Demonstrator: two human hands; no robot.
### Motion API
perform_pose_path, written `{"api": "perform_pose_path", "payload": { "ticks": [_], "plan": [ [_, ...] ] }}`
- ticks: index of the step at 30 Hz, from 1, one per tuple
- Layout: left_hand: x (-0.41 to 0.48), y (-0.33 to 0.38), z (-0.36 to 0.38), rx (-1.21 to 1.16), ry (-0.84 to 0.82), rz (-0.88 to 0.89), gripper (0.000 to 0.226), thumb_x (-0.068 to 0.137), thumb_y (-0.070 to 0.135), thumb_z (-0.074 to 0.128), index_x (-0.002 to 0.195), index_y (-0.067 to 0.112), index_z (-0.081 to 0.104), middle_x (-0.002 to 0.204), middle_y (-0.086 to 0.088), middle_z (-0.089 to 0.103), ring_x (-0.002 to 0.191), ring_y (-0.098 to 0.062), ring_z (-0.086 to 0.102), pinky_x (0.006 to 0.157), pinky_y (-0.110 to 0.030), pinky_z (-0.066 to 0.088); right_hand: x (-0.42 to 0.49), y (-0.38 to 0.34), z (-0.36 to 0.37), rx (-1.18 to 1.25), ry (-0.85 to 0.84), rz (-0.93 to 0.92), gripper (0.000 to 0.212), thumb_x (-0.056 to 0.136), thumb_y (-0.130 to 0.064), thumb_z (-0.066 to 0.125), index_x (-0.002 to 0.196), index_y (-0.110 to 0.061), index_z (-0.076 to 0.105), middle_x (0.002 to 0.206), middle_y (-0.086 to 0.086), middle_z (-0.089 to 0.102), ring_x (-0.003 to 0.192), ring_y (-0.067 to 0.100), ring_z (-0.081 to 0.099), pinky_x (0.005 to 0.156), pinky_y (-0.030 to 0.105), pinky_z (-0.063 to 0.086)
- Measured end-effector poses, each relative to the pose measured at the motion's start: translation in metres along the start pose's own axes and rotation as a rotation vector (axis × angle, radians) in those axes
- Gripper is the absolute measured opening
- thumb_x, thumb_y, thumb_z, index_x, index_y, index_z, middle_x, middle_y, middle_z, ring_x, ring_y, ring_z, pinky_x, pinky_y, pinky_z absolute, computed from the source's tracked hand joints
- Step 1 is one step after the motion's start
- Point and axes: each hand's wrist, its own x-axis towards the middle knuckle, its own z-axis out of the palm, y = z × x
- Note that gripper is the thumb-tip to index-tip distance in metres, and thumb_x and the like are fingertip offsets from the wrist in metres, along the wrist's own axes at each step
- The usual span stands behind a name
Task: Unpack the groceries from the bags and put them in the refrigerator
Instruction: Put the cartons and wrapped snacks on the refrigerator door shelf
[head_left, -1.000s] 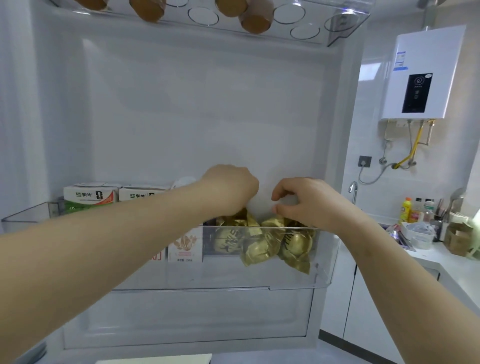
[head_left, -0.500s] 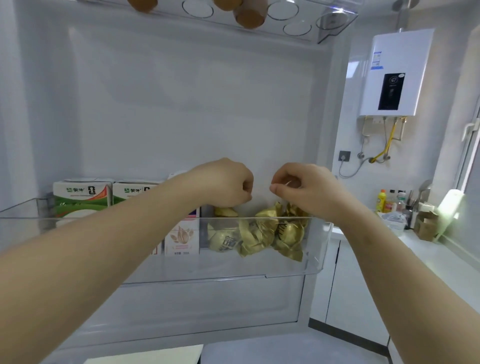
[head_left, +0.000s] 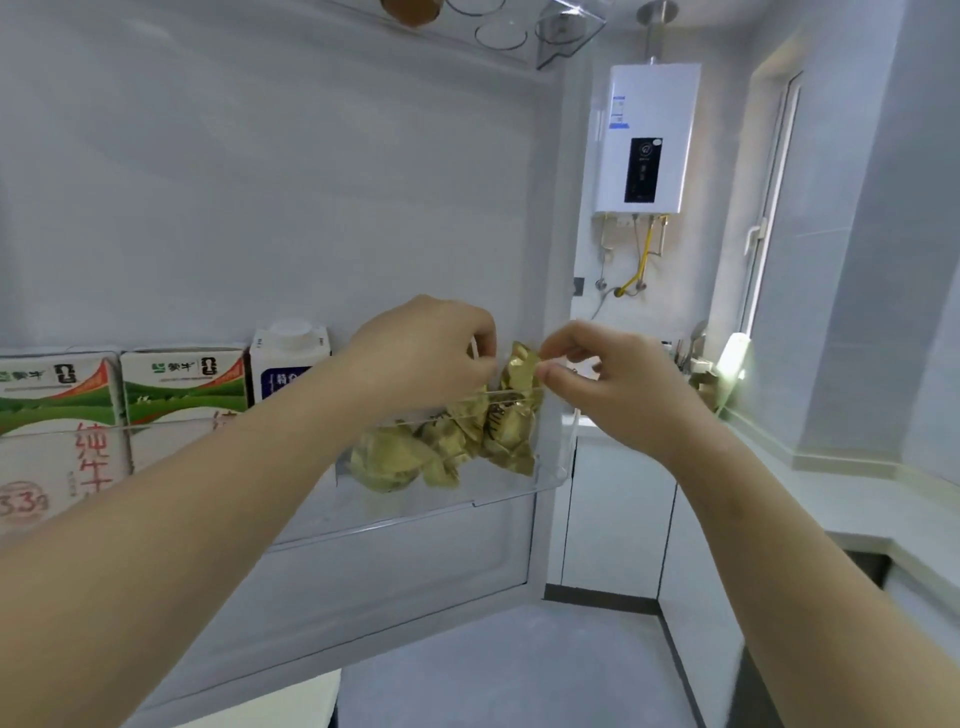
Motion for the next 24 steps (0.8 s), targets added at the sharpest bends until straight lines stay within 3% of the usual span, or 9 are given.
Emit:
{"api": "perform_pose_path", "payload": {
  "ticks": [2, 5, 10, 15, 17, 20, 24],
  "plan": [
    [-0.002, 0.013, 0.006, 0.125, 0.106, 0.066, 0.015, 0.092, 0.032, 0.047, 0.098, 0.025, 0.058, 0.095, 0.006, 0.059, 0.086, -0.015, 0.053, 0.062, -0.028, 0.040, -0.013, 0.005, -0.010, -0.007, 0.062, 0.036, 0.017, 0.086, -0.025, 0.063, 0.103, -0.022, 0.062, 0.101, -0.007, 0.063, 0.096, 0.011, 0.057, 0.082, 0.022, 0.043],
    [-0.005, 0.041, 0.017, 0.254, 0.225, 0.203, 0.020, 0.093, 0.030, 0.046, 0.109, 0.022, 0.056, 0.100, 0.003, 0.057, 0.091, -0.018, 0.049, 0.063, -0.027, 0.032, -0.031, 0.013, -0.028, -0.031, 0.116, 0.093, 0.023, 0.085, -0.024, 0.064, 0.108, -0.024, 0.059, 0.102, -0.005, 0.062, 0.093, 0.013, 0.057, 0.080, 0.022, 0.043],
    [0.000, 0.098, 0.039, 0.090, 0.251, 0.348, 0.026, 0.093, 0.033, 0.046, 0.116, 0.024, 0.054, 0.109, 0.003, 0.057, 0.100, -0.019, 0.049, 0.070, -0.028, 0.040, -0.070, 0.039, -0.067, -0.212, 0.144, 0.183, 0.026, 0.086, -0.025, 0.063, 0.111, -0.023, 0.059, 0.099, -0.009, 0.059, 0.088, 0.008, 0.054, 0.069, 0.003, 0.034],
    [0.008, 0.172, 0.080, -0.052, 0.211, 0.451, 0.026, 0.093, 0.033, 0.046, 0.117, 0.027, 0.053, 0.113, 0.006, 0.056, 0.101, -0.015, 0.048, 0.067, -0.026, 0.035, -0.127, 0.071, -0.121, -0.317, 0.113, 0.344, 0.030, 0.089, -0.029, 0.058, 0.118, -0.027, 0.054, 0.113, -0.009, 0.058, 0.098, 0.007, 0.052, 0.081, 0.021, 0.040],
    [0.011, 0.206, 0.100, -0.120, 0.188, 0.493, 0.028, 0.093, 0.034, 0.046, 0.120, 0.026, 0.052, 0.117, 0.006, 0.056, 0.107, -0.015, 0.048, 0.070, -0.024, 0.036, -0.155, 0.085, -0.144, -0.373, 0.111, 0.418, 0.031, 0.090, -0.029, 0.057, 0.121, -0.028, 0.052, 0.116, -0.011, 0.056, 0.100, 0.004, 0.049, 0.082, 0.021, 0.038],
    [0.011, 0.257, 0.135, -0.210, 0.120, 0.555, 0.028, 0.093, 0.034, 0.048, 0.120, 0.025, 0.052, 0.118, 0.004, 0.056, 0.108, -0.016, 0.049, 0.080, -0.029, 0.048, -0.199, 0.107, -0.177, -0.443, 0.092, 0.542, 0.033, 0.091, -0.029, 0.055, 0.124, -0.028, 0.050, 0.121, -0.012, 0.054, 0.103, 0.003, 0.046, 0.083, 0.021, 0.037],
    [0.001, 0.326, 0.179, -0.246, 0.056, 0.666, 0.027, 0.095, 0.031, 0.043, 0.120, 0.024, 0.051, 0.112, 0.003, 0.056, 0.100, -0.015, 0.050, 0.074, -0.025, 0.046, -0.259, 0.133, -0.217, -0.490, 0.079, 0.706, 0.036, 0.091, -0.026, 0.052, 0.126, -0.029, 0.047, 0.125, -0.008, 0.052, 0.112, 0.009, 0.047, 0.090, 0.029, 0.044]
  ]
}}
